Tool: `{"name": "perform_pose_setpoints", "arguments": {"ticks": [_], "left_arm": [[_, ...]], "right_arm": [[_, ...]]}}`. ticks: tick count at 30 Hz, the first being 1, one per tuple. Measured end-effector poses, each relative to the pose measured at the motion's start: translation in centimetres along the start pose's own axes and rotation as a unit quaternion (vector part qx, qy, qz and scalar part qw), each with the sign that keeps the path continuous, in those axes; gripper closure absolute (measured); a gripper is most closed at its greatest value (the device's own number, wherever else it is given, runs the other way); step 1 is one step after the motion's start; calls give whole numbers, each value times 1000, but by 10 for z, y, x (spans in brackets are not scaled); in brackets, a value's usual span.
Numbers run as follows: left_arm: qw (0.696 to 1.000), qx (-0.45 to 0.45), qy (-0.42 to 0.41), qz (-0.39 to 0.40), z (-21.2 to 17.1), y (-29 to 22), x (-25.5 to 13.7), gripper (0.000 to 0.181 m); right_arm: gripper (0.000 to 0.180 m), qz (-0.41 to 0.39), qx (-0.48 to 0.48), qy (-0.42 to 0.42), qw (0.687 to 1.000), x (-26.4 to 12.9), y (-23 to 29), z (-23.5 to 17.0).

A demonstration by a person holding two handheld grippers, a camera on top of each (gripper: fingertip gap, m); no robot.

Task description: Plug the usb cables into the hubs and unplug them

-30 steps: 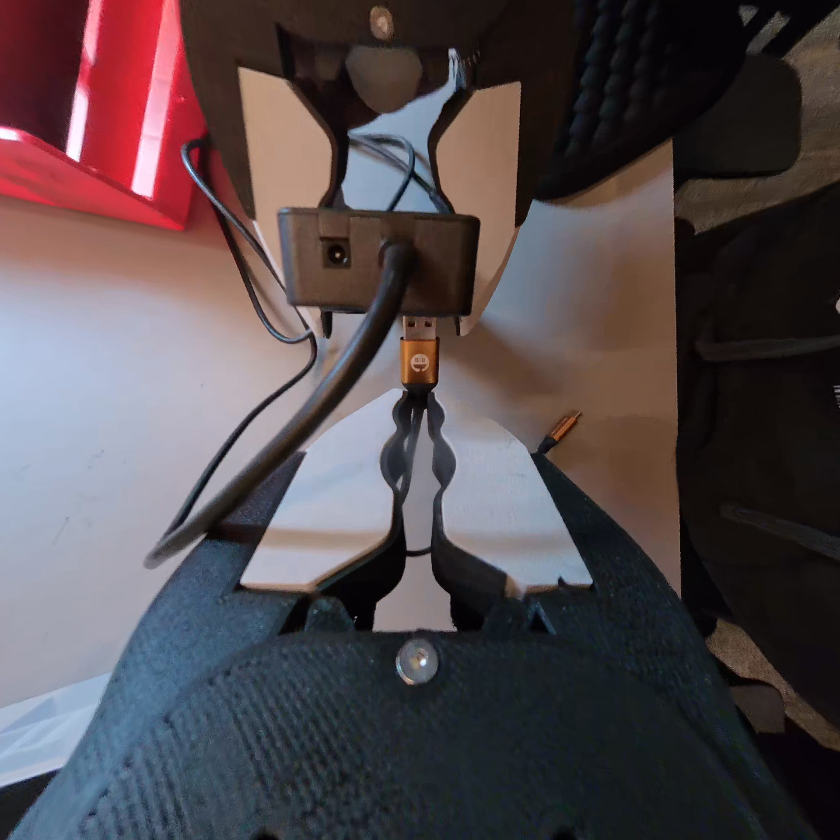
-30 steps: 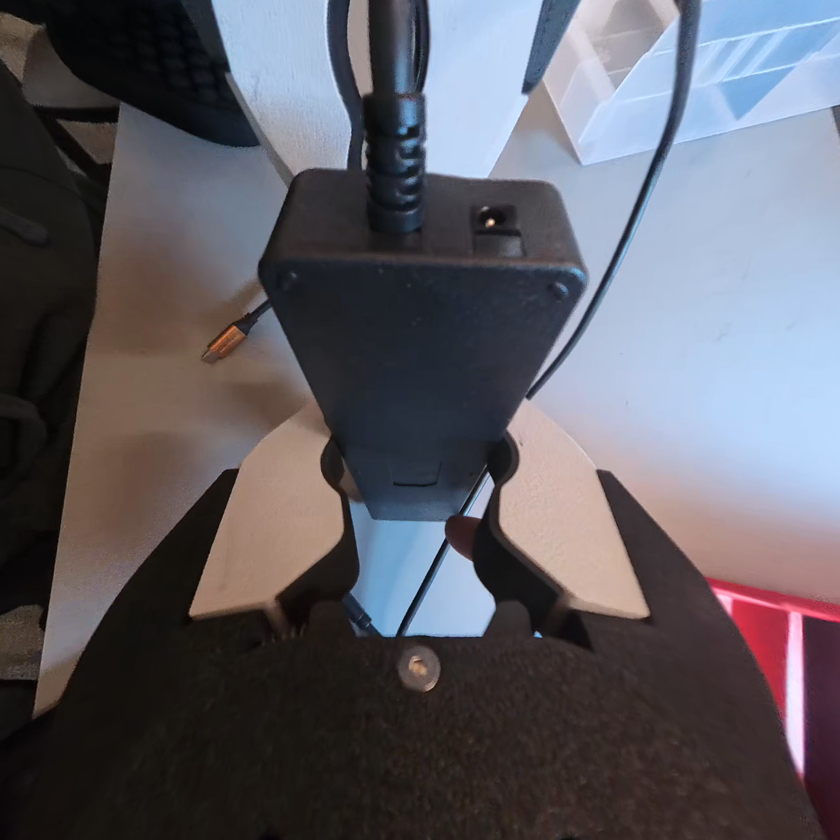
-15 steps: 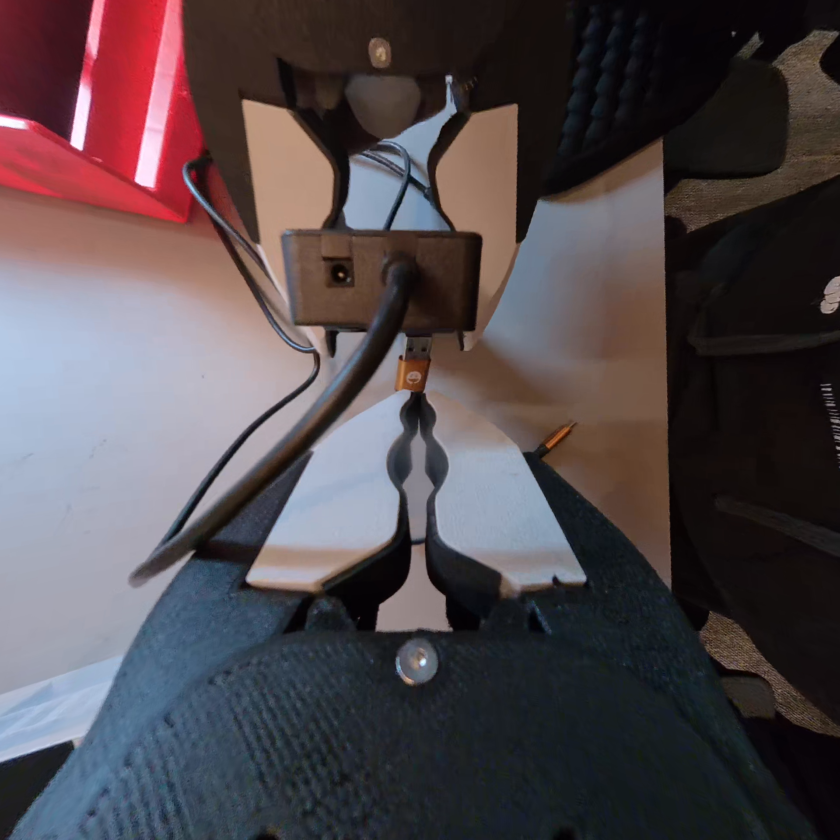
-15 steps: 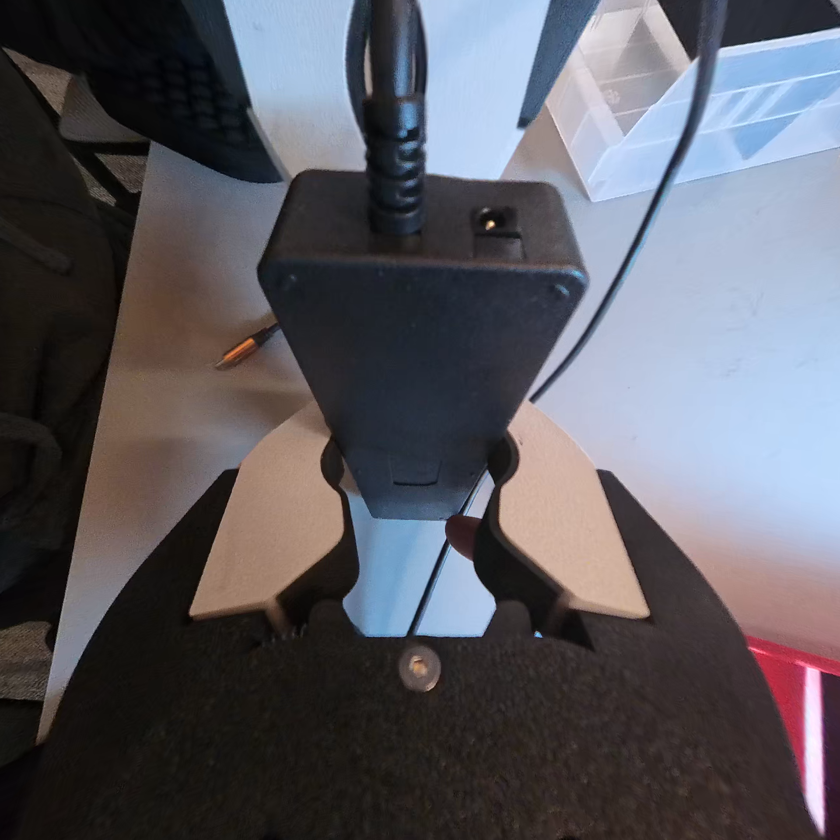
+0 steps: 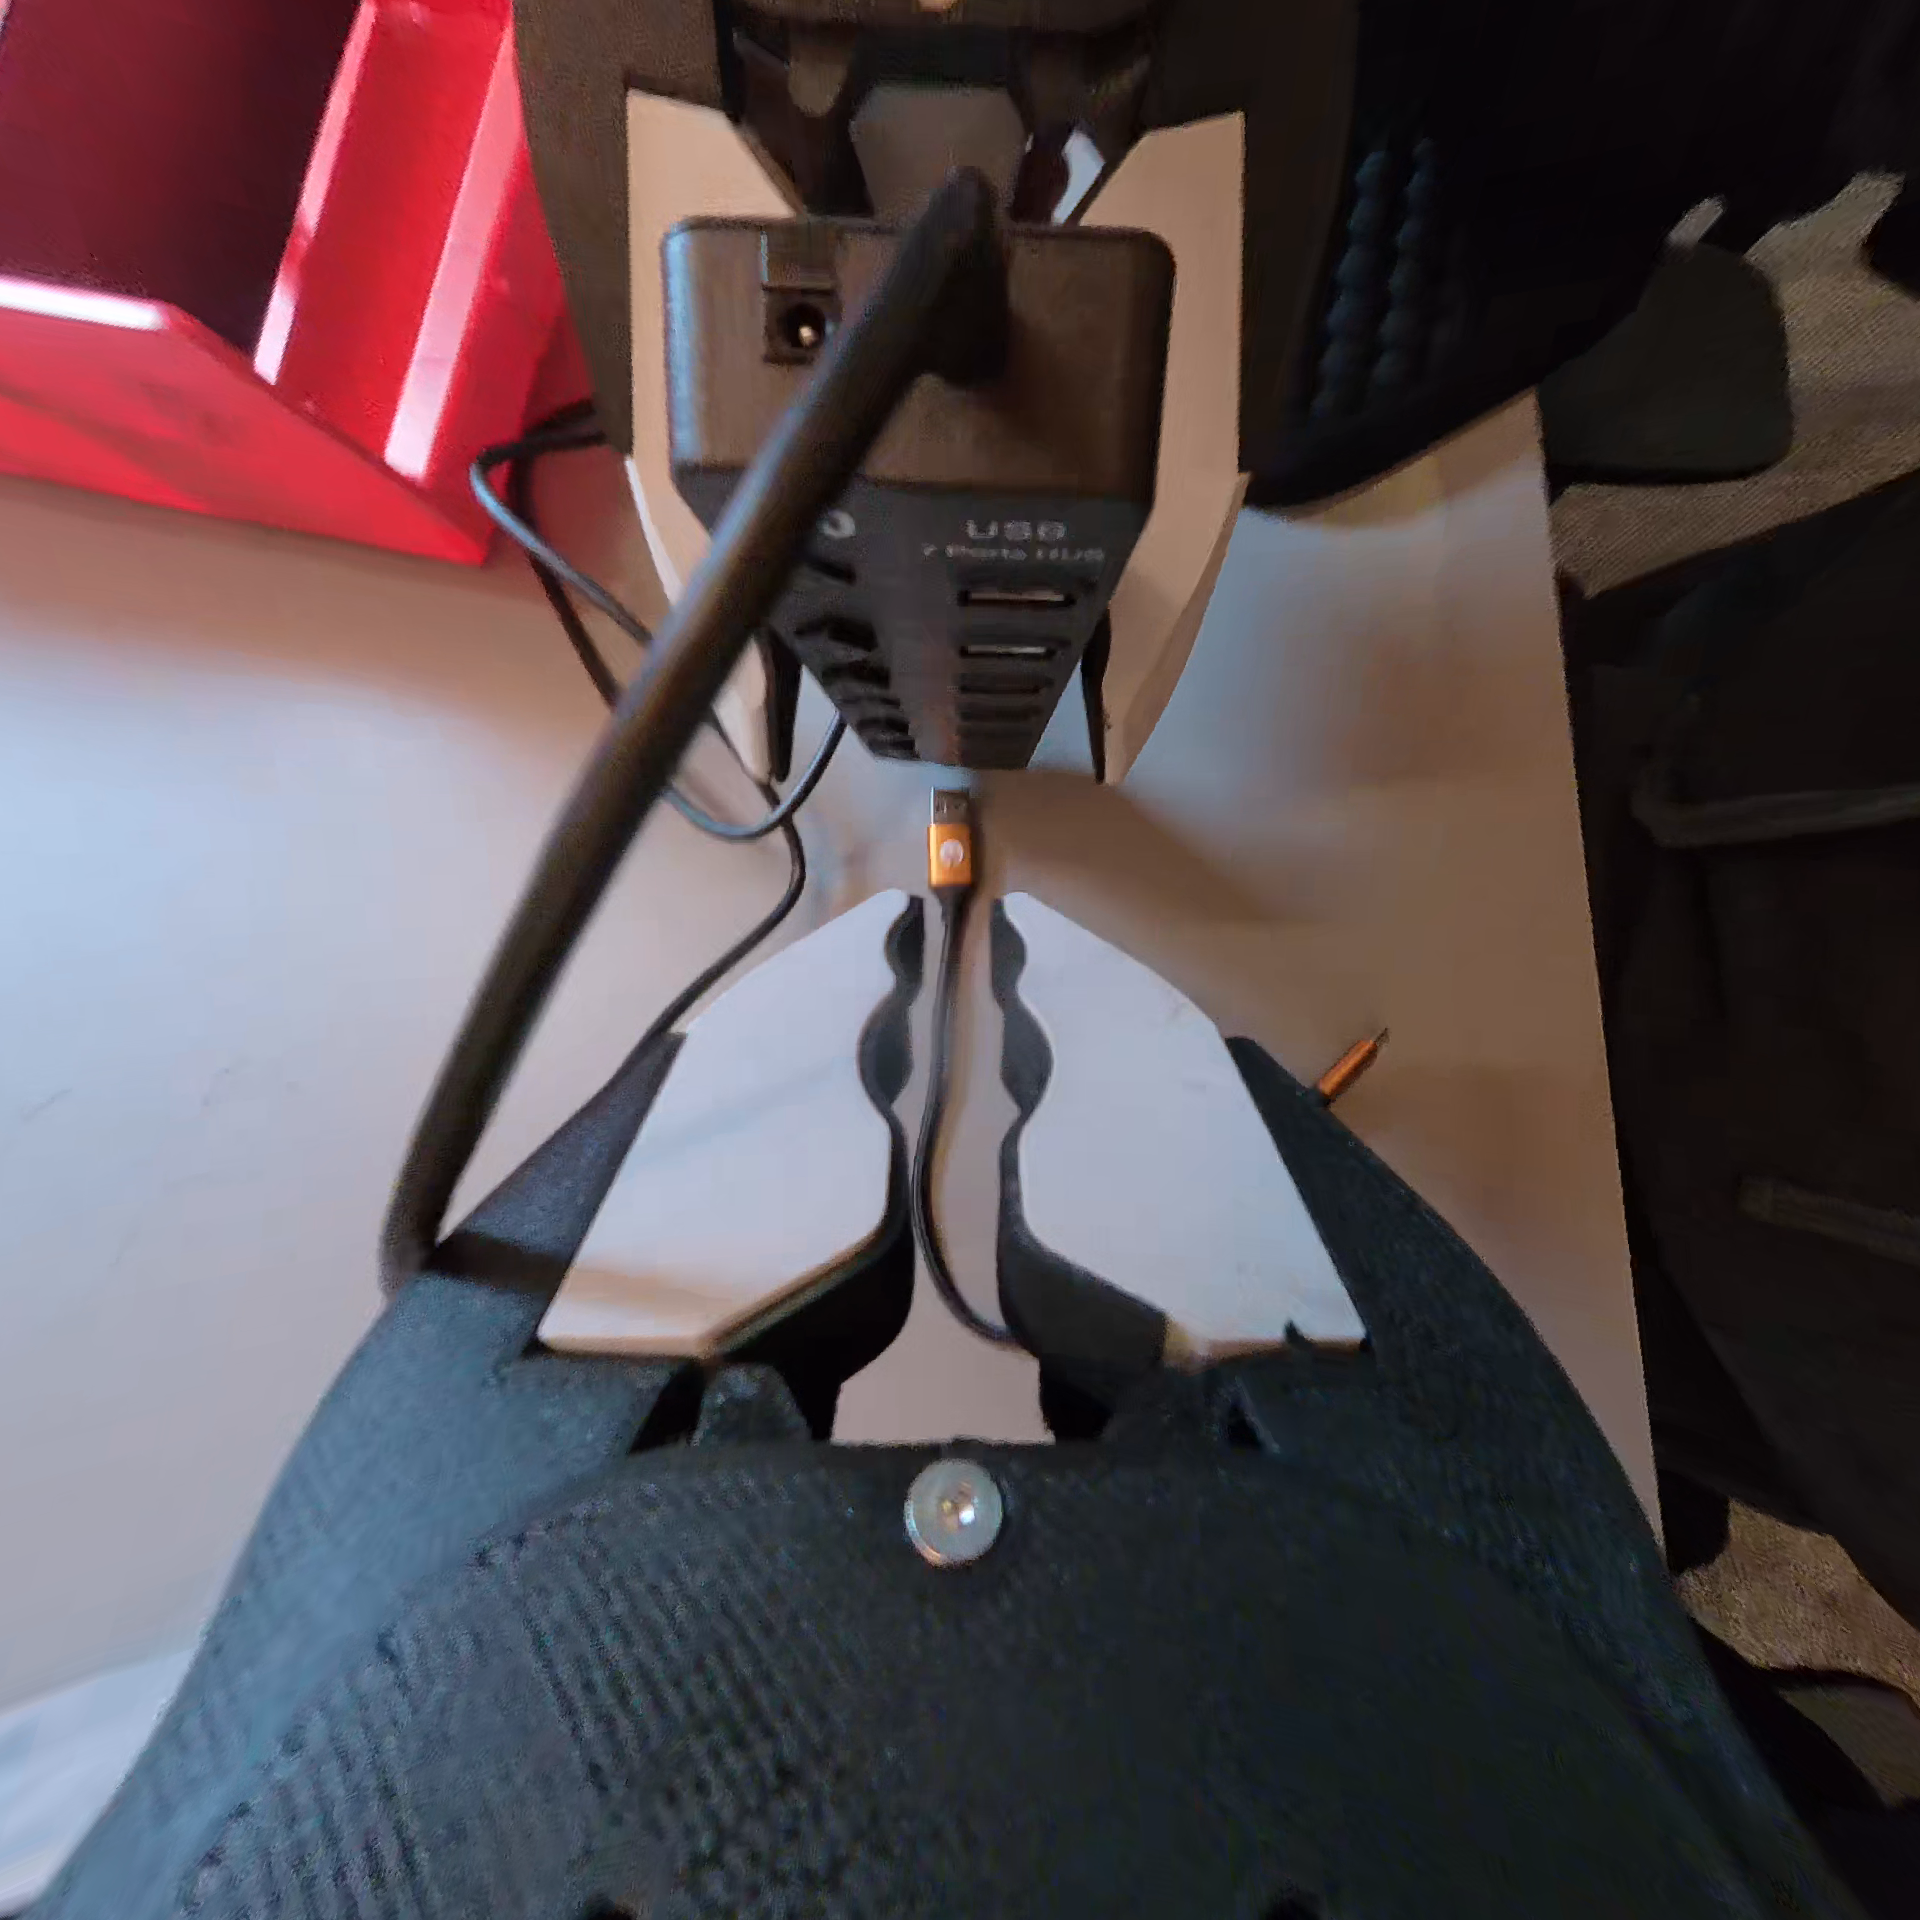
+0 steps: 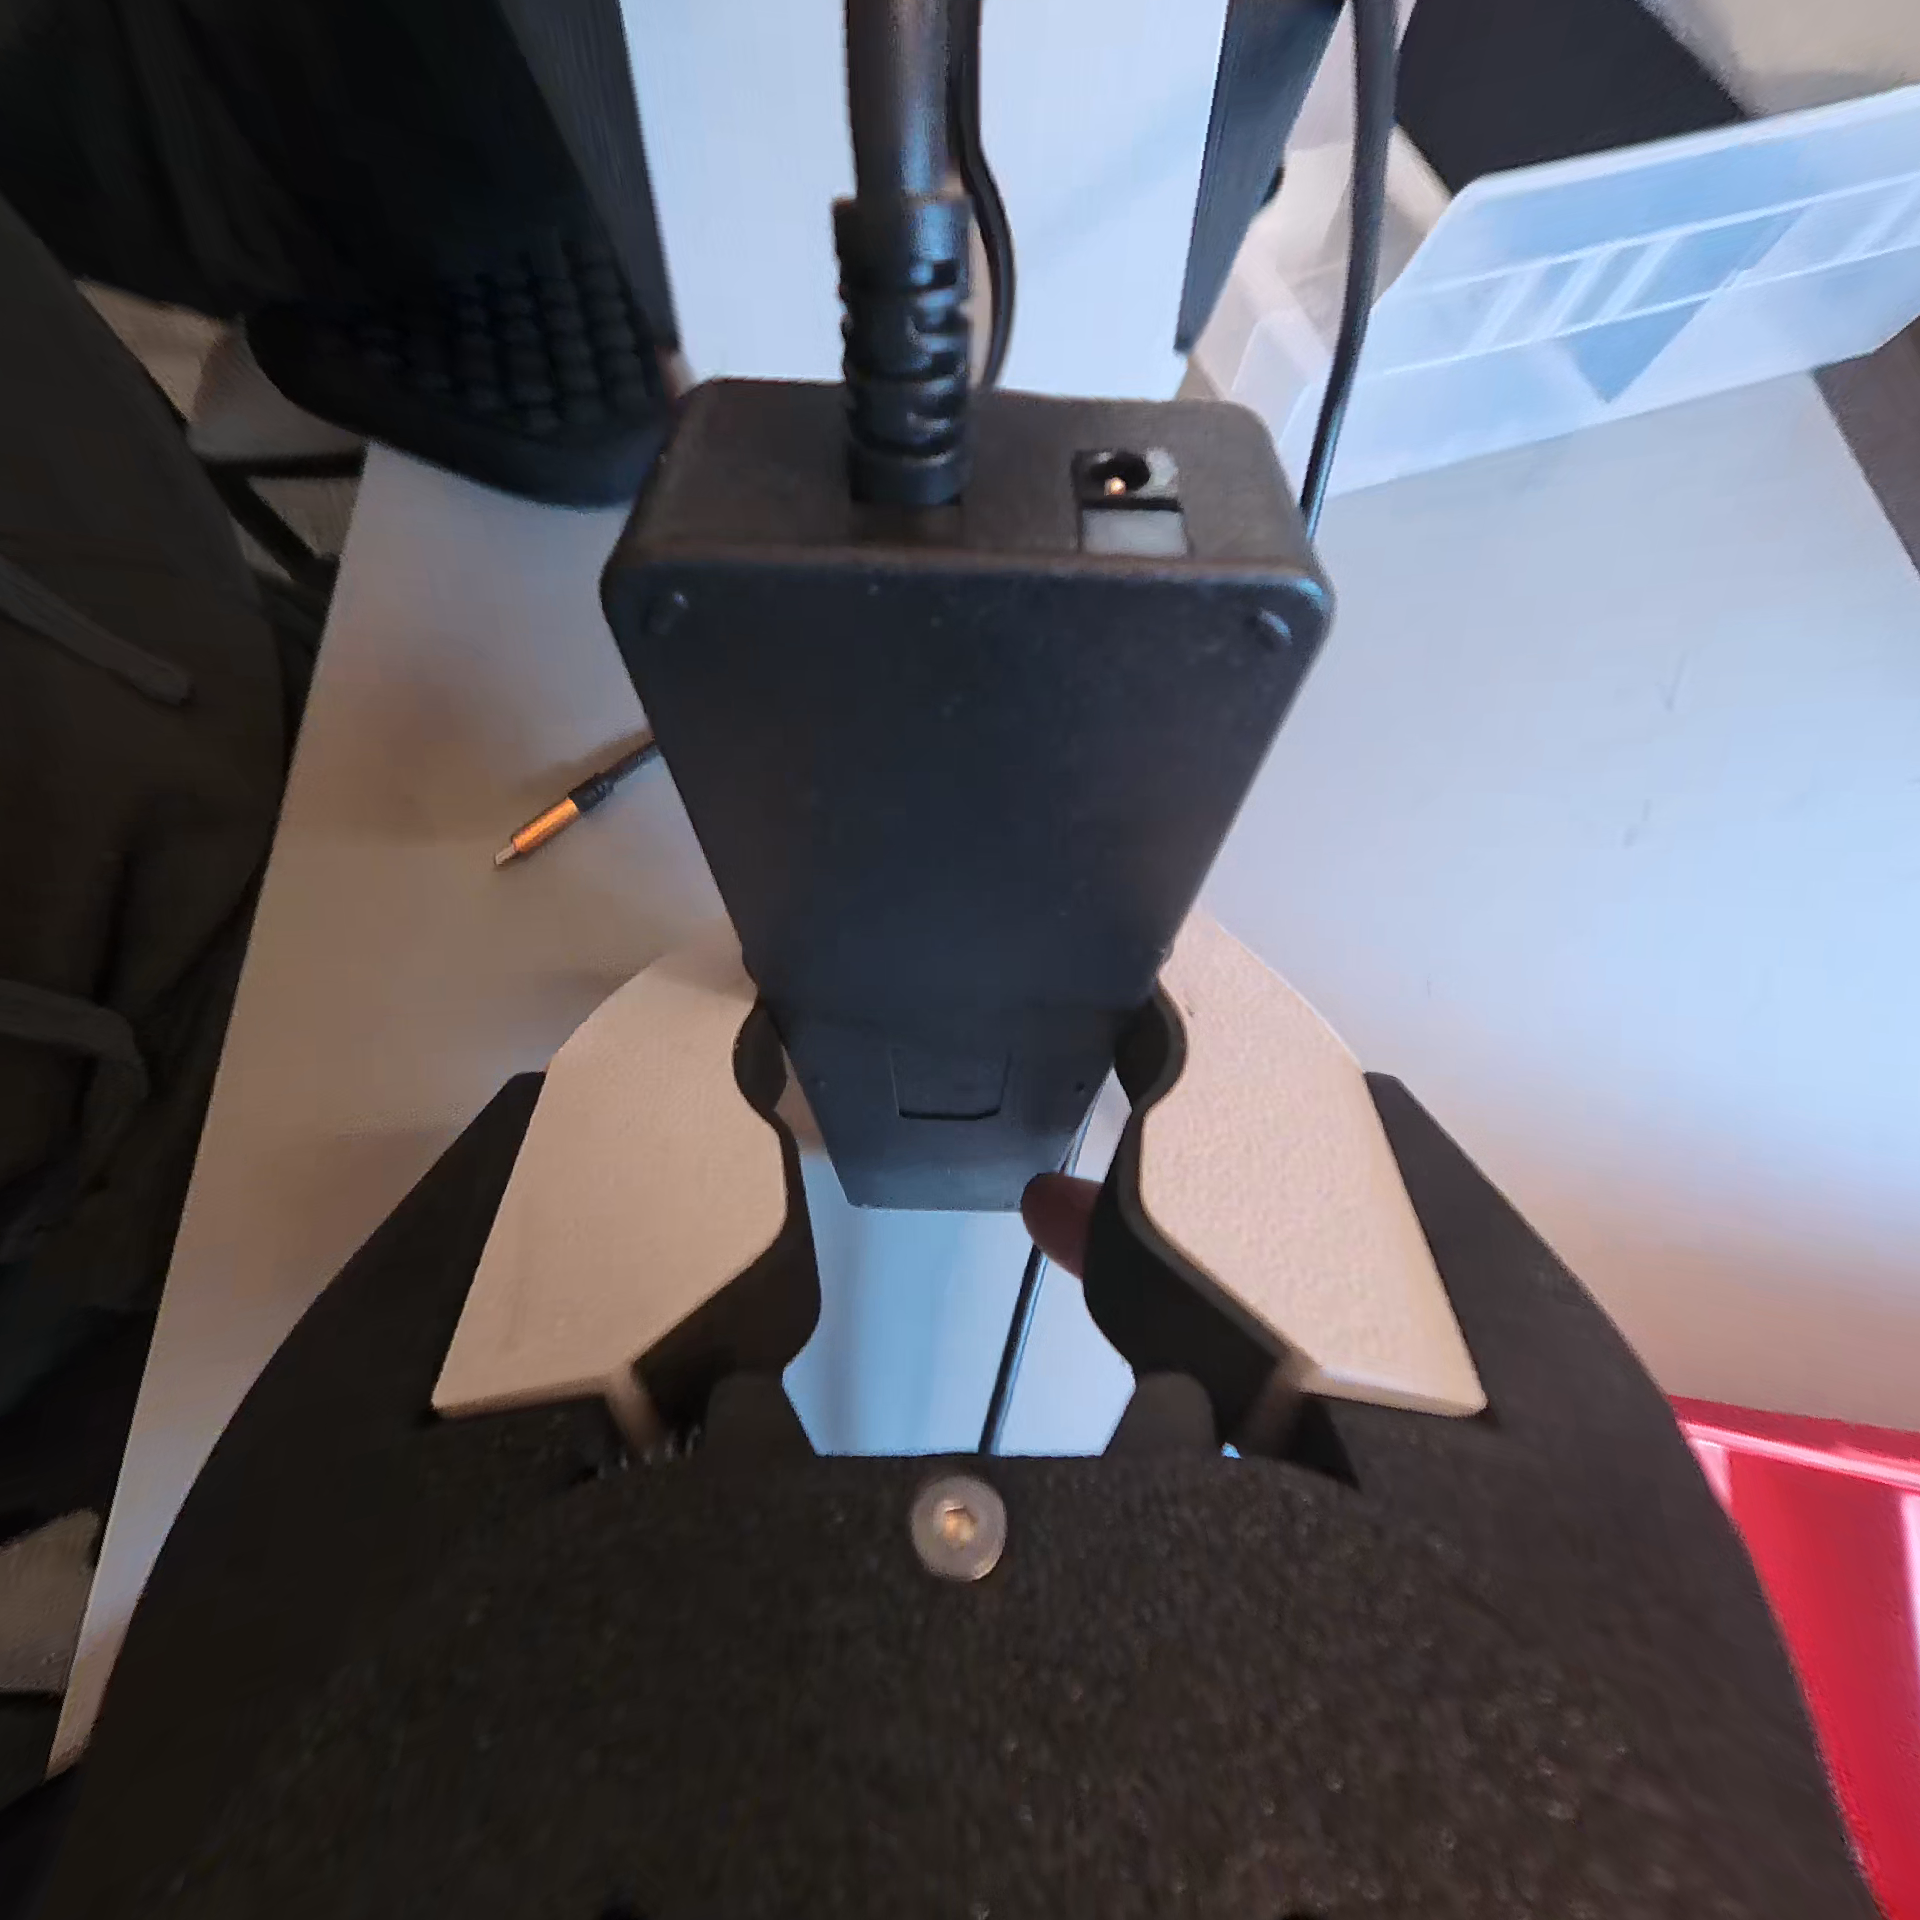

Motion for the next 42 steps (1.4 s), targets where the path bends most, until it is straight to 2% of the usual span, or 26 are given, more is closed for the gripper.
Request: {"name": "perform_pose_setpoints", "arguments": {"ticks": [1, 3, 5, 10, 11, 12, 13, 15, 18, 19, 20, 23, 27, 32, 36, 39, 42], "left_arm": [[1000, 5, -22, -11, 3, 0, 1, 163], [998, 7, -54, -34, 6, 0, 5, 153], [997, 6, -65, -41, 2, 5, 11, 135], [983, -6, -175, -50, 14, 14, 39, 89], [982, 2, -183, -34, 17, 17, 46, 87], [981, 13, -192, -18, 20, 18, 50, 92], [980, 26, -198, -11, 22, 17, 51, 114], [983, 29, -178, -12, 17, 18, 48, 116], [991, 6, -132, -22, 2, 24, 41, 117], [994, -9, -110, -19, -2, 25, 42, 117], [995, -22, -92, -24, -5, 25, 45, 117], [996, -55, -51, -57, -18, 23, 56, 117], [995, -68, -1, -68, -29, 19, 68, 117], [995, -68, 32, -67, -36, 16, 81, 117], [995, -63, -26, -67, -25, 20, 70, 117], [992, -75, -62, -75, -18, 21, 60, 117], [992, -89, -59, -71, -17, 21, 60, 117]], "right_arm": [[116, 1, 7, -16, 1000, -2, -2, 1], [116, 3, 21, -71, 997, -6, -5, 6], [116, 6, 41, -139, 989, -15, -10, 14], [116, 14, 97, -321, 942, -44, -19, 37], [116, 15, 107, -345, 932, -46, -20, 39], [116, 14, 115, -362, 925, -48, -22, 41], [116, 10, 120, -371, 921, -48, -24, 41], [116, 9, 112, -354, 929, -44, -24, 38], [115, -41, 93, -286, 953, -30, -30, 25], [108, -53, 92, -269, 957, -25, -31, 22], [99, -46, 104, -265, 957, -20, -30, 22], [88, -27, 146, -271, 951, -7, -29, 22], [83, -37, 174, -246, 953, 16, -29, 11], [90, -19, 172, -235, 957, 22, -23, 10], [110, -1, 192, -266, 945, 10, -26, 13], [113, 5, 208, -282, 937, 4, -29, 14], [113, -3, 219, -302, 928, 2, -31, 17]]}}
Point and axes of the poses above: each gripper's, where its closed fingertips meet, x out along the fingers, z out of its top, y = z × x across the jaws, the point moved 3 cm from there along -x, back along the fingers, and after that the axes turned 8 degrees about -z, right-handed, at the moved point
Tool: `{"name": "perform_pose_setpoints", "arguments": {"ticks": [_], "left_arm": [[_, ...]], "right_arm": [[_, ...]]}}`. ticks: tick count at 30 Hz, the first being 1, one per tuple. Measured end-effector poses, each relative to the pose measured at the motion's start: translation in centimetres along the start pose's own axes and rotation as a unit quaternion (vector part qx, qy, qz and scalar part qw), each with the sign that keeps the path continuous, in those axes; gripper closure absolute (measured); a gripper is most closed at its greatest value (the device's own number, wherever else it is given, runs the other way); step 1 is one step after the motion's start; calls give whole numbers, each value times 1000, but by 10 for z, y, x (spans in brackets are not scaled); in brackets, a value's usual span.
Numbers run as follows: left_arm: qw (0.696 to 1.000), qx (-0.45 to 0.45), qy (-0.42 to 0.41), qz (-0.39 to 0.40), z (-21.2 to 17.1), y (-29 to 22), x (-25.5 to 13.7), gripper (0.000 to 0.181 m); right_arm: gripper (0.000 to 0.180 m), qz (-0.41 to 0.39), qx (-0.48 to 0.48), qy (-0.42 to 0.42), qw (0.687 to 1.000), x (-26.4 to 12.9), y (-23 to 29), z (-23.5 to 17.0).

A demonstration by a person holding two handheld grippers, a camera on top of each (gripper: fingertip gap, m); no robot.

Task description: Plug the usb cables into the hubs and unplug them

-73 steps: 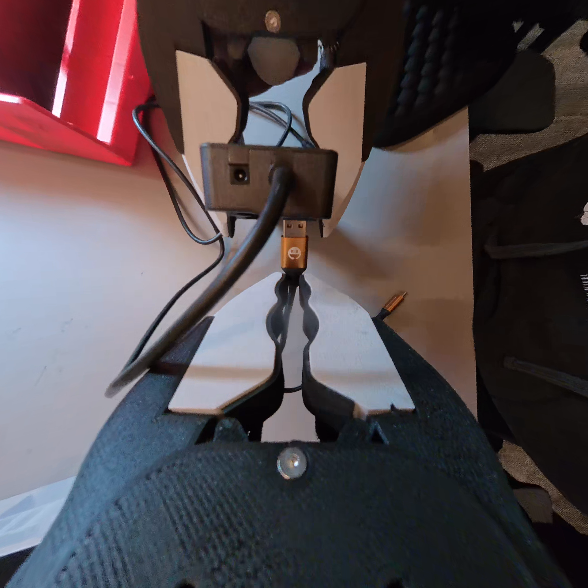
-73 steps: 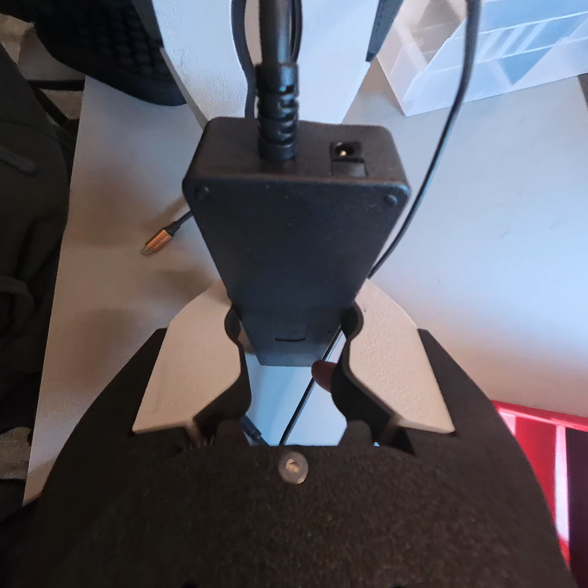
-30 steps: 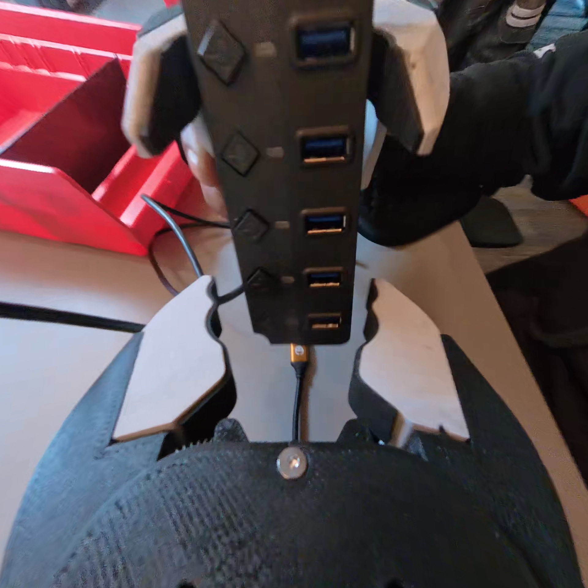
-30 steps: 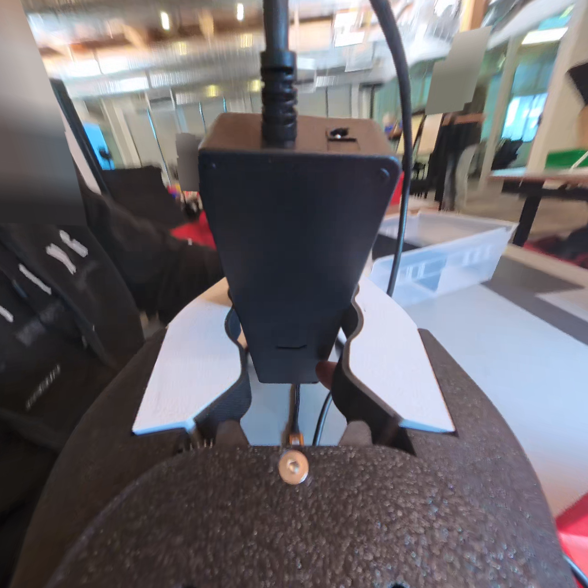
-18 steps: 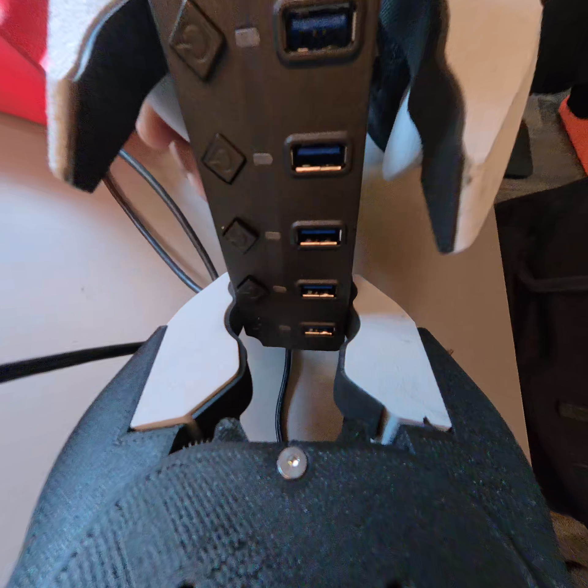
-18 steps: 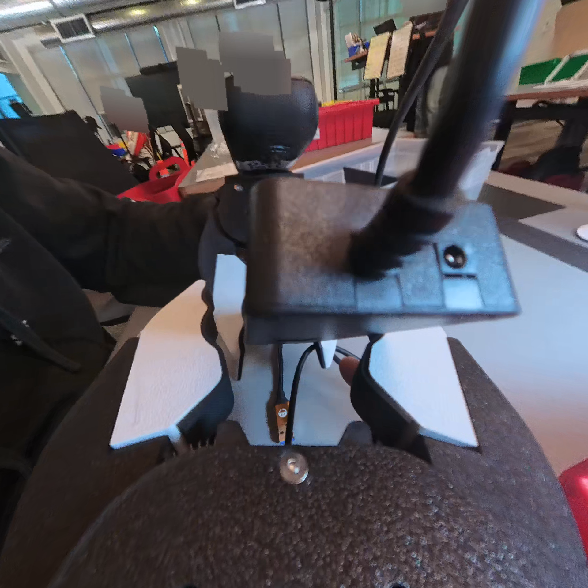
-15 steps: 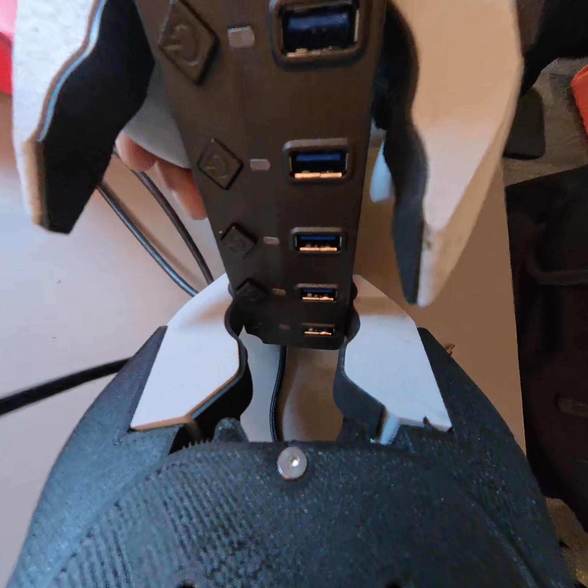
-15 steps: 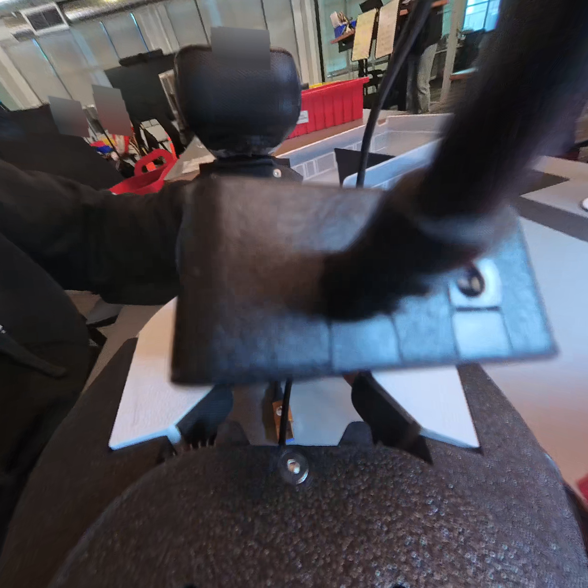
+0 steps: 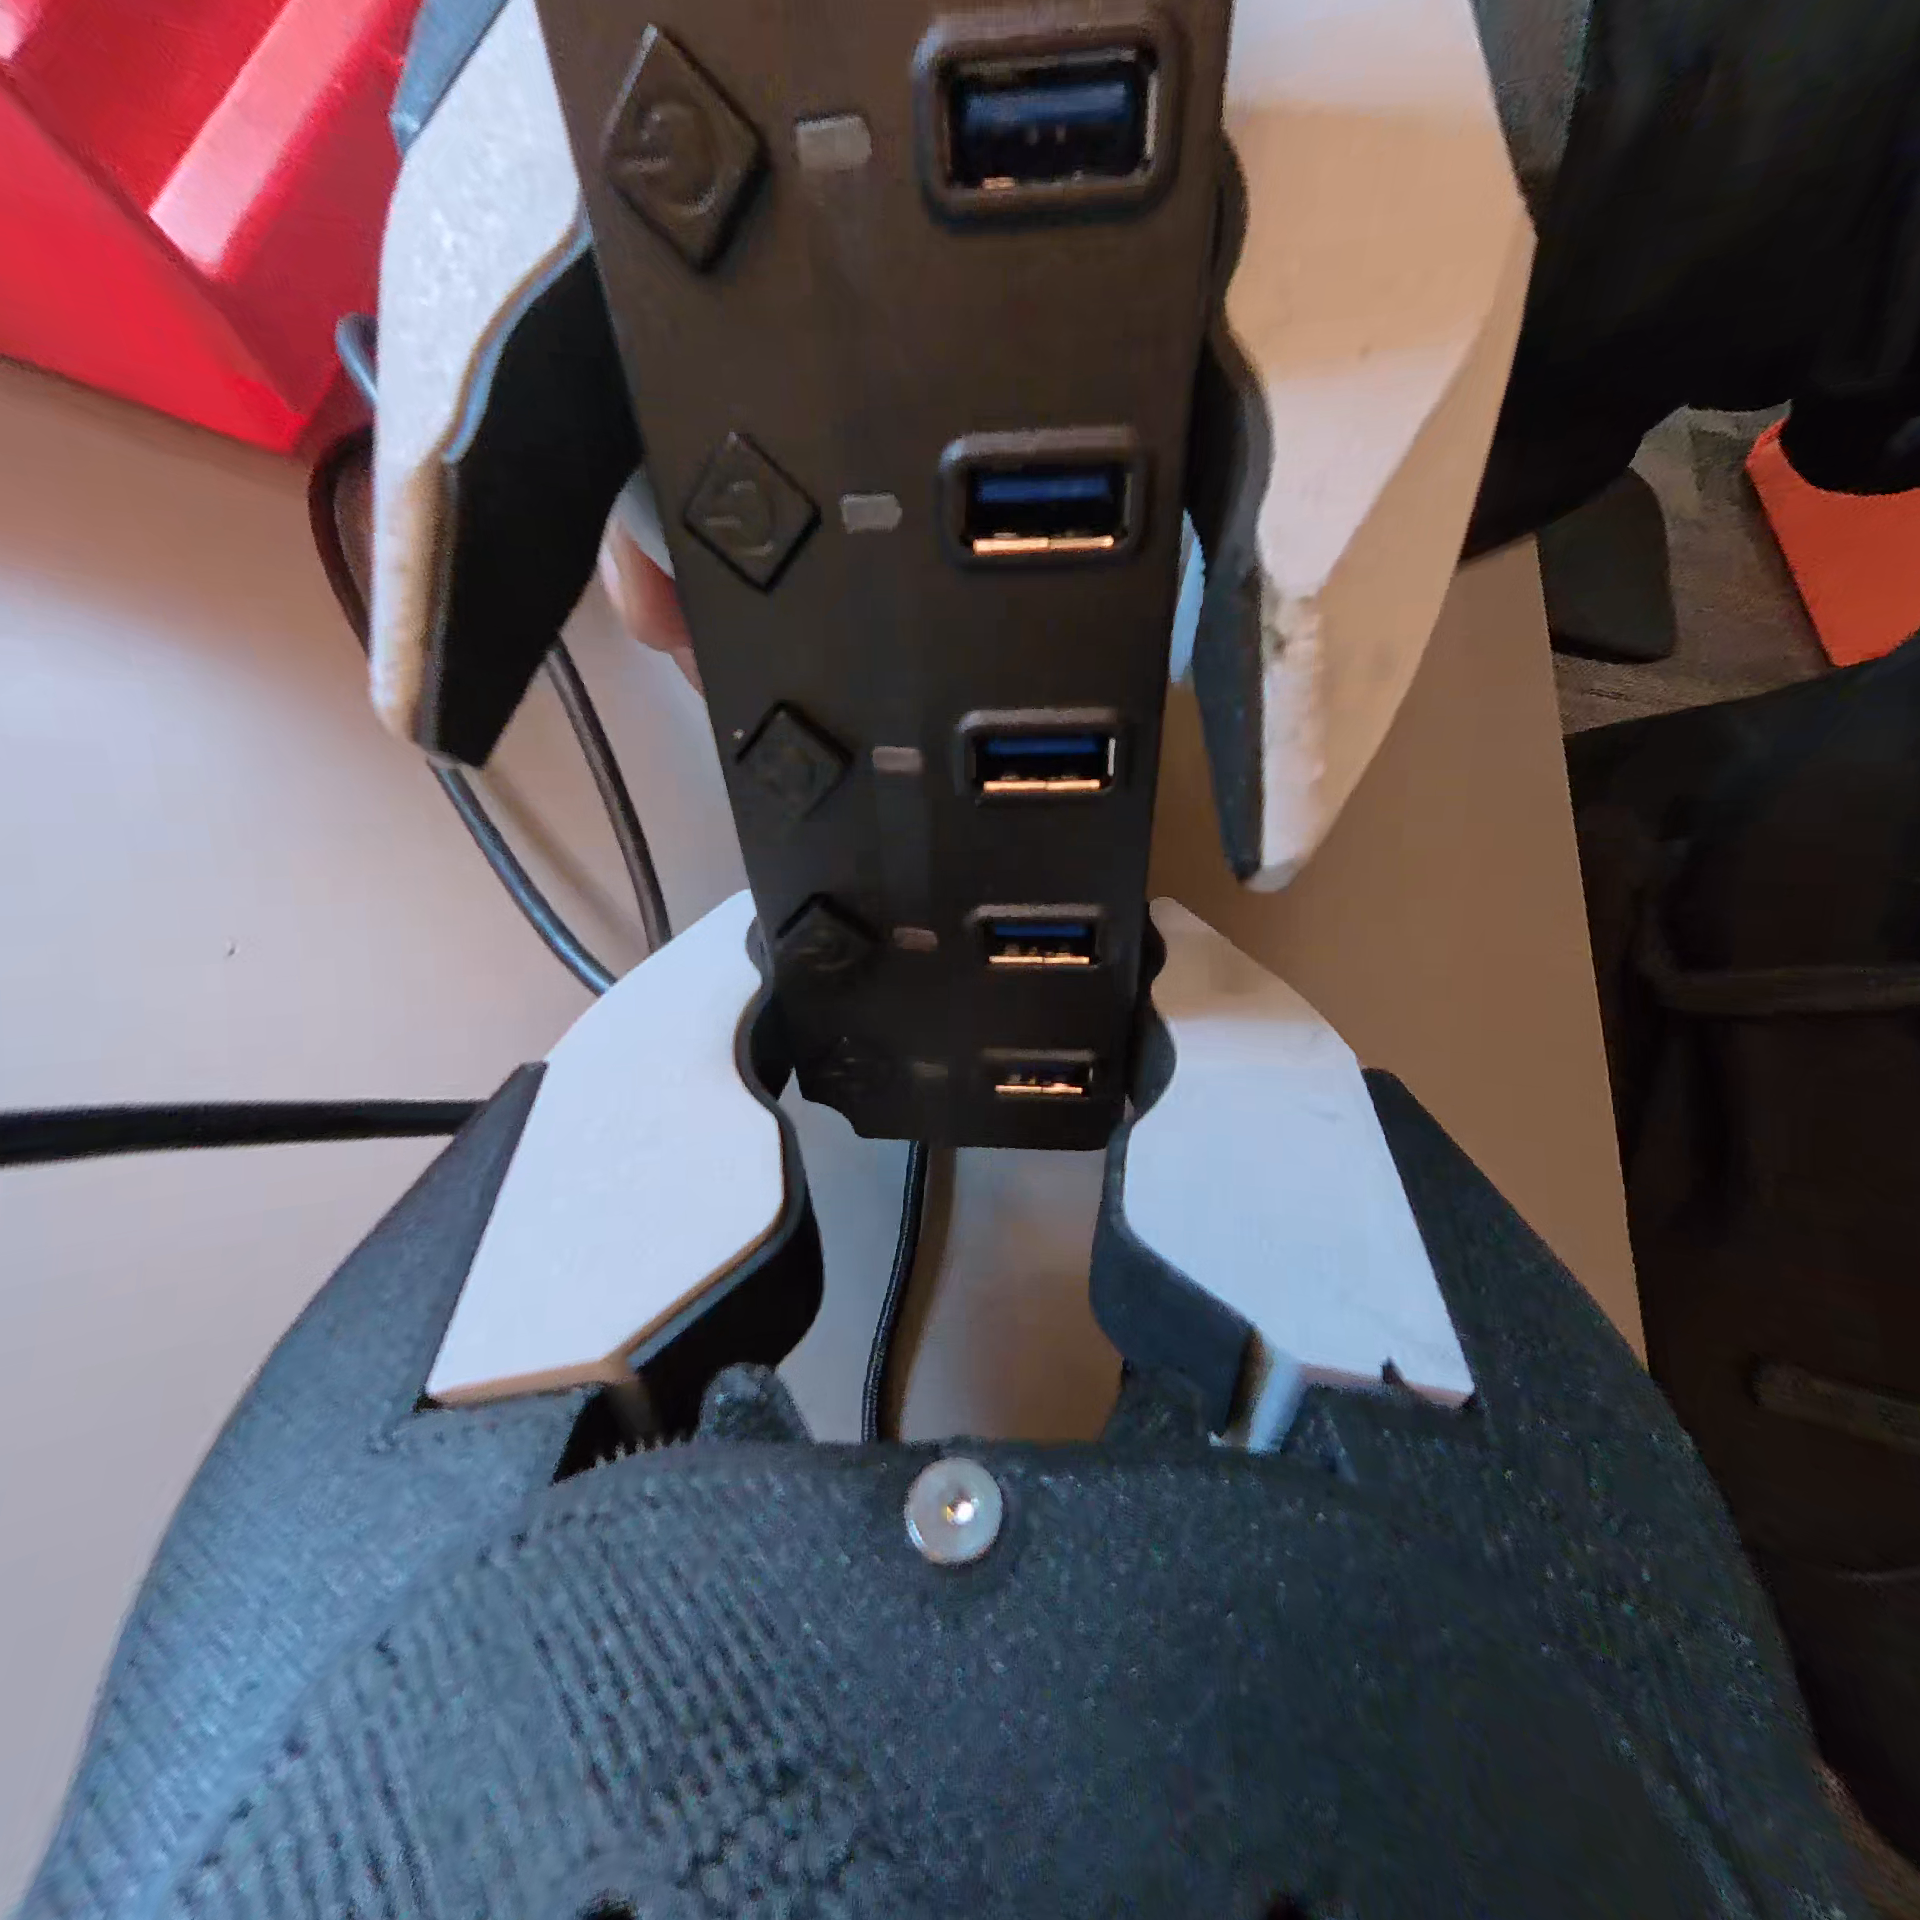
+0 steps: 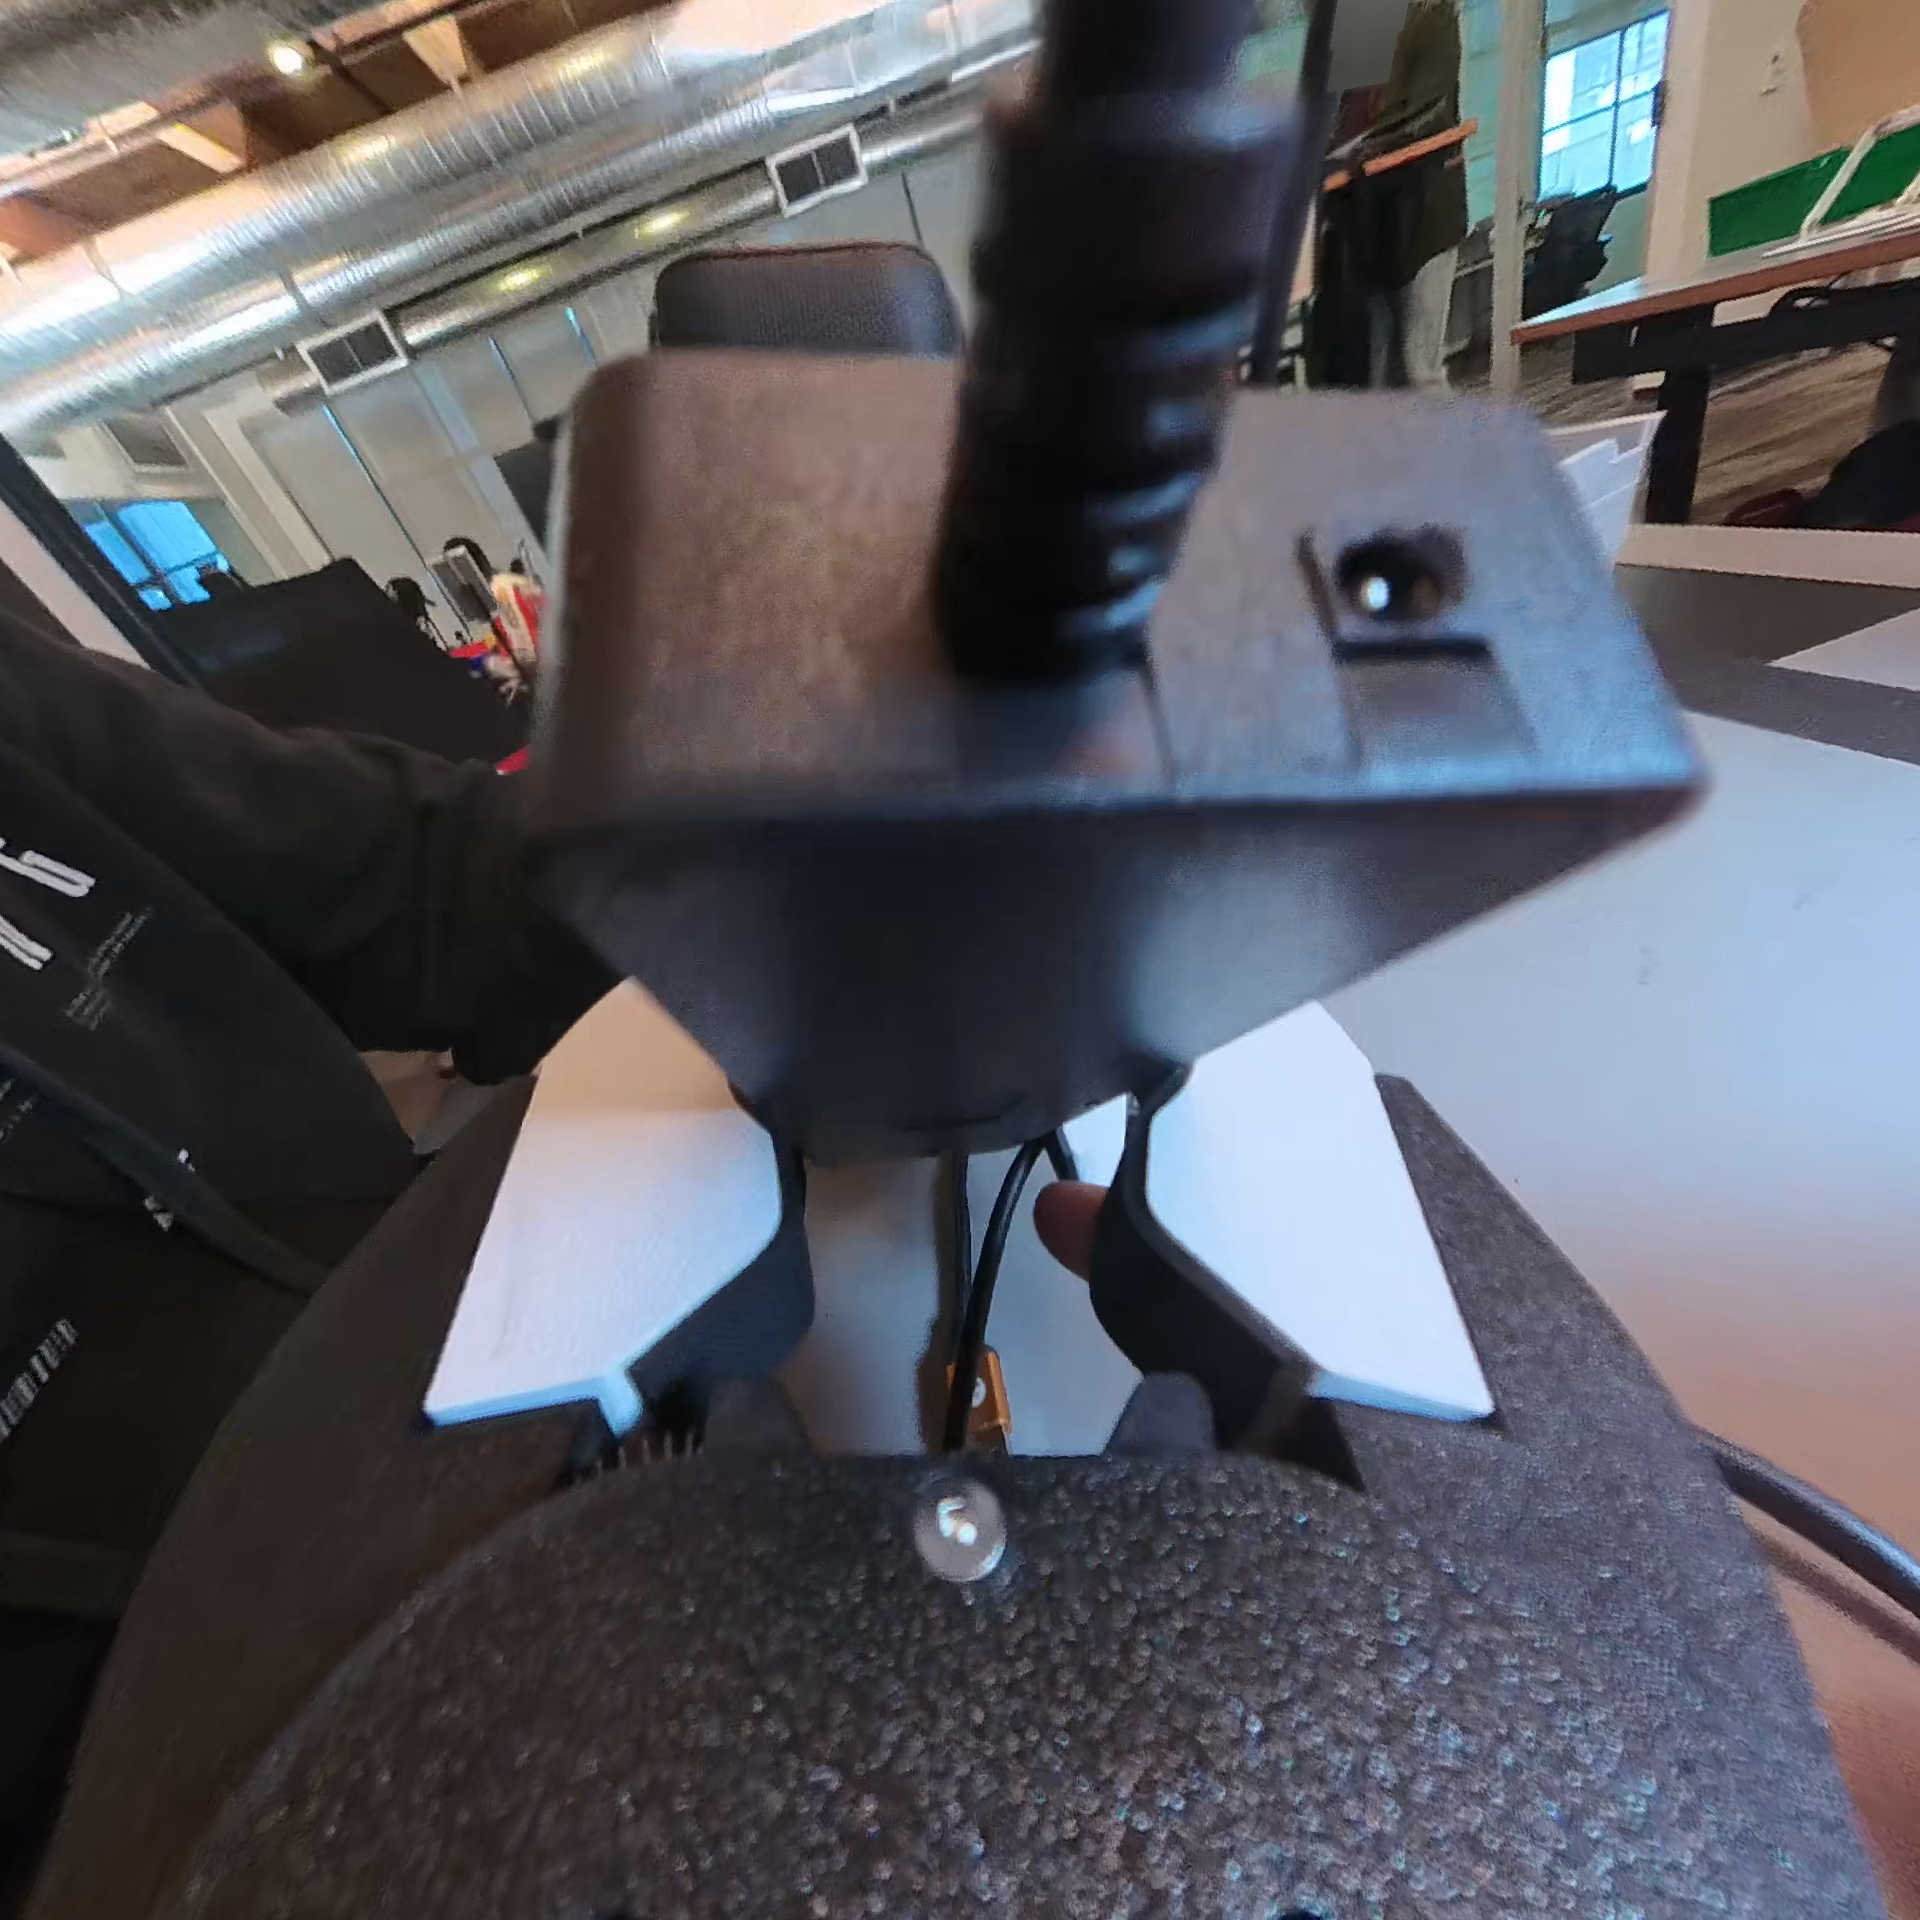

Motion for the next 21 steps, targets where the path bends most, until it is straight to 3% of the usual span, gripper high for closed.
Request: {"name": "perform_pose_setpoints", "arguments": {"ticks": [9, 14, 21], "left_arm": [[996, -94, 2, -7, 3, -3, 14, 117], [995, -100, 25, 7, -1, -4, 23, 117], [998, -48, -33, 4, 13, -3, 1, 119]], "right_arm": [[93, -85, 16, -8, 996, 9, -13, -2], [97, -86, 28, 14, 996, 13, -12, -8], [105, -47, 39, -19, 998, 2, -10, 5]]}}
Point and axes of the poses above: each gripper's, where its closed fingertips meet, x out along the fingers, z out of its top, y = z × x across the jaws, the point moved 3 cm from there along -x, back along the fingers, and after that the axes turned 8 degrees about -z, right-handed, at the moved point
